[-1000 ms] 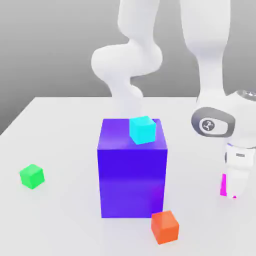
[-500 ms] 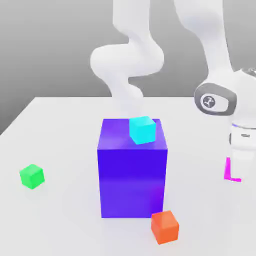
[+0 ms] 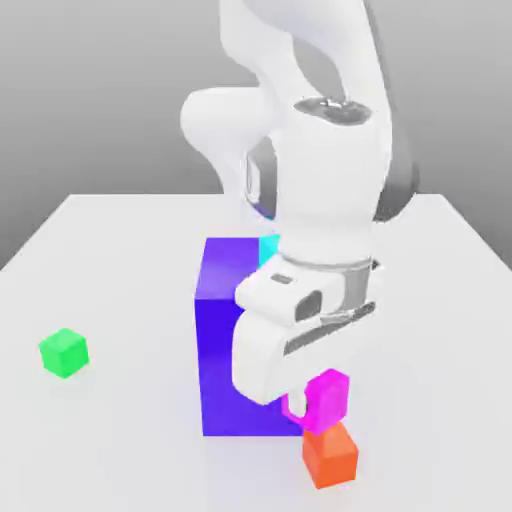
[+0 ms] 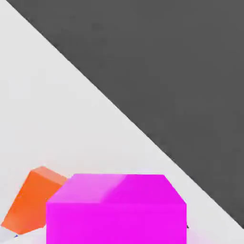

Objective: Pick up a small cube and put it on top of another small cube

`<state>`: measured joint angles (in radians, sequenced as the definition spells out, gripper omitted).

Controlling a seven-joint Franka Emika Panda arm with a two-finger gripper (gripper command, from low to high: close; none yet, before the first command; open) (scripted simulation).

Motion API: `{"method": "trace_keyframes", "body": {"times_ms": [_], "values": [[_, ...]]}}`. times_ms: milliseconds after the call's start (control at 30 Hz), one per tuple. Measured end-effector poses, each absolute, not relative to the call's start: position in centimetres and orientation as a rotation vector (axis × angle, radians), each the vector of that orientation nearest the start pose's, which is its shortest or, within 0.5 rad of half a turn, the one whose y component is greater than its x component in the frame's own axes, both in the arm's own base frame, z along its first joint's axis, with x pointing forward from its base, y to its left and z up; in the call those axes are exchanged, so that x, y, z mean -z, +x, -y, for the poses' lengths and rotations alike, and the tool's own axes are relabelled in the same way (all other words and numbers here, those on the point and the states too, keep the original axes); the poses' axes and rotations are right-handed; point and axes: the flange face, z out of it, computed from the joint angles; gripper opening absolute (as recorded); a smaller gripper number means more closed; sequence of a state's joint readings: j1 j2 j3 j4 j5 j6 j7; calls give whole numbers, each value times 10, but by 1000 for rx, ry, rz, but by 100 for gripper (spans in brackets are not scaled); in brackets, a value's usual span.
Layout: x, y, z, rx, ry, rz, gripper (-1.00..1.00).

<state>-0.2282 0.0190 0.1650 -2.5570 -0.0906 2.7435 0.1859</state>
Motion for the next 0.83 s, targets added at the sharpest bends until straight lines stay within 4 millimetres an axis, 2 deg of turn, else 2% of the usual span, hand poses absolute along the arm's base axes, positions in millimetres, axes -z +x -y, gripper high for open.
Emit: {"method": "trace_keyframes", "body": {"times_ms": [100, 167, 267, 367, 433, 500, 567, 700, 733, 833], "values": [[-286, 450, 117, 277, -3127, -517, -100], [-286, 424, 170, 255, -3101, -685, -100], [-282, 372, 237, 210, -3040, -928, -100], [-277, 314, 287, 166, -2955, -1145, -100], [-267, 278, 302, 113, -2896, -1261, -100], [-250, 245, 304, 36, -2842, -1354, -100], [-231, 234, 306, 8, -2818, -1389, -100], [-191, 231, 305, 0, -2813, -1395, -100], [-183, 231, 305, -1, -2813, -1396, 100], [-183, 231, 305, -1, -2813, -1396, 100]]}}
